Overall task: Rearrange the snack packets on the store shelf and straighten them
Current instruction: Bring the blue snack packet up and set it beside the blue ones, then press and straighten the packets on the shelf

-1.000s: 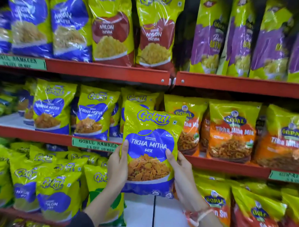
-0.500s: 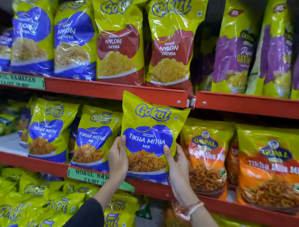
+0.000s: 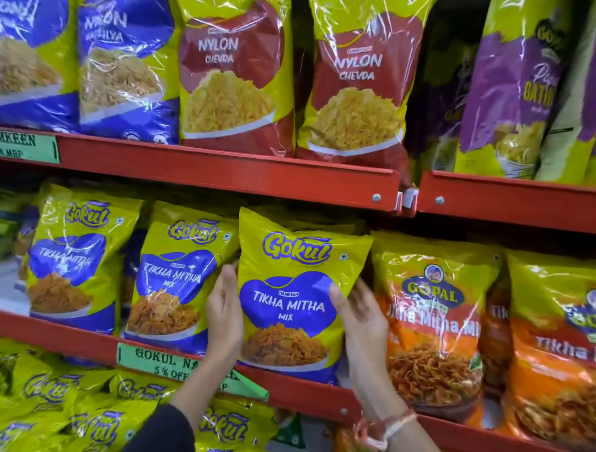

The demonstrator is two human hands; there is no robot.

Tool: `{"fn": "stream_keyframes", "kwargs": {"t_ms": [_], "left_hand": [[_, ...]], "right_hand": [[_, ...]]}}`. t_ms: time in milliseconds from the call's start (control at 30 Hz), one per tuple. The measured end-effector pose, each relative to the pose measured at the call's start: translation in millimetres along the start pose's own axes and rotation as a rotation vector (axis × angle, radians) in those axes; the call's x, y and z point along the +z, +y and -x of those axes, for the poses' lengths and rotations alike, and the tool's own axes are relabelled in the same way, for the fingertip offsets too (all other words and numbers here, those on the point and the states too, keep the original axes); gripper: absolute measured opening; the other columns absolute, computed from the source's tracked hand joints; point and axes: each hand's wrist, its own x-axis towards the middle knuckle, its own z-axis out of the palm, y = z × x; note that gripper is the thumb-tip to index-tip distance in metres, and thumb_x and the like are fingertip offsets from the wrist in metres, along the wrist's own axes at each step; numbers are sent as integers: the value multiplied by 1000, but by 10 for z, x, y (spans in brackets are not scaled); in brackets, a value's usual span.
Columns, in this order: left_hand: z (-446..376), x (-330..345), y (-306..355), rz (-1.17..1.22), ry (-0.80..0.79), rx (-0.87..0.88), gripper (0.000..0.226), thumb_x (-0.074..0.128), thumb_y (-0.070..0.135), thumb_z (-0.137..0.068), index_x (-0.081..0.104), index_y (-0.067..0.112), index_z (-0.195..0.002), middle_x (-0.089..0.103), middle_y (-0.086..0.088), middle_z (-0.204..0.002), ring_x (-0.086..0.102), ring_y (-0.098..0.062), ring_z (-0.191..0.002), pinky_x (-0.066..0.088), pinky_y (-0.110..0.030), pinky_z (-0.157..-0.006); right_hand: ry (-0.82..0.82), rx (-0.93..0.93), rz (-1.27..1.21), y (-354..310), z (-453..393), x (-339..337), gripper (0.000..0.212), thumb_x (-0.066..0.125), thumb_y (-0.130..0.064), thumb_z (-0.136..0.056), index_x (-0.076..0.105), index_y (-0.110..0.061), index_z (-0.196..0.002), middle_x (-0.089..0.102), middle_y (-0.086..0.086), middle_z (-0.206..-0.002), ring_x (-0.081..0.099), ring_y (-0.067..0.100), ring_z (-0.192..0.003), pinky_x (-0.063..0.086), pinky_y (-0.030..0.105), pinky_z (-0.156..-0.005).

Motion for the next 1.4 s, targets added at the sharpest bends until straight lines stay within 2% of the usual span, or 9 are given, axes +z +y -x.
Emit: {"fn": "stream_keyframes", "kwargs": {"t_ms": [67, 133, 300, 467, 600, 667, 767, 933, 1400], "left_hand": [[-228, 72, 208, 70, -10, -6, 79, 49, 73, -75, 62, 10, -121, 64, -5, -126, 57, -18, -120, 41, -43, -107], [-403, 133, 383, 48, 3, 13, 59, 56, 68, -75, 68, 13, -93, 65, -5, -92, 56, -18, -92, 44, -41, -88], [-447, 130, 510, 90, 101, 14, 17, 68, 37, -81, 72, 21, -83, 69, -9, -91, 59, -18, -88, 48, -50, -99], [-345, 238, 649, 59, 176, 51, 28, 62, 28, -89, 68, 5, -104, 68, 0, -89, 60, -14, -91, 49, -31, -88], [-12, 151, 439, -444, 142, 452, 48, 35, 31, -100, 35, 14, -145, 40, -2, -150, 32, -13, -141, 26, -26, -113], [192, 39, 146, -669, 43, 652, 55, 30, 29, -100, 20, 10, -150, 18, -7, -161, 9, -16, -150, 4, -34, -122], [347, -58, -260, -999, -165, 808, 59, 23, 37, -100, 13, 9, -151, 8, -7, -161, 3, -19, -150, 2, -47, -122], [76, -120, -407, -1243, -231, 701, 65, 14, 45, -99, 15, 6, -151, 12, -10, -161, 5, -18, -150, 11, -51, -119], [453, -285, -202, -1308, -270, 654, 65, 18, 47, -98, 14, 10, -151, 11, -4, -162, 5, -15, -150, 10, -46, -120]], "right_hand": [[37, -63, -19, -172, -149, 51, 44, 73, -29, -78, 61, -26, -120, 74, -12, -109, 69, -3, -101, 55, 18, -89], [108, -92, -40, -314, -279, 78, 40, 70, -25, -86, 57, -26, -123, 70, -15, -108, 67, -14, -90, 52, 7, -79], [254, -123, 3, -498, -329, 92, 11, 72, -28, -86, 77, -18, -89, 76, 3, -89, 65, 13, -84, 55, 34, -84], [308, -67, -36, -485, -421, 142, 15, 68, -33, -89, 76, -20, -89, 74, 6, -93, 66, 26, -91, 53, 41, -87], [308, -391, 535, -328, -82, 220, 49, 44, -30, -102, 40, -12, -147, 46, 7, -151, 39, 16, -140, 30, 21, -111], [153, -697, 883, -63, 198, 210, 59, 38, -27, -104, 17, -8, -155, 21, 11, -164, 13, 18, -153, 12, 27, -124], [-25, -911, 1321, 422, 284, 108, 61, 35, -31, -103, 13, -7, -155, 17, 13, -163, 13, 25, -153, 9, 42, -126], [-88, -742, 1585, 625, 55, -59, 63, 27, -44, -103, 25, -6, -153, 20, 11, -163, 21, 24, -152, 22, 48, -119], [-154, -649, 1578, 381, 331, -210, 67, 25, -48, -102, 19, -8, -155, 16, 8, -165, 15, 21, -153, 20, 44, -119]]}}
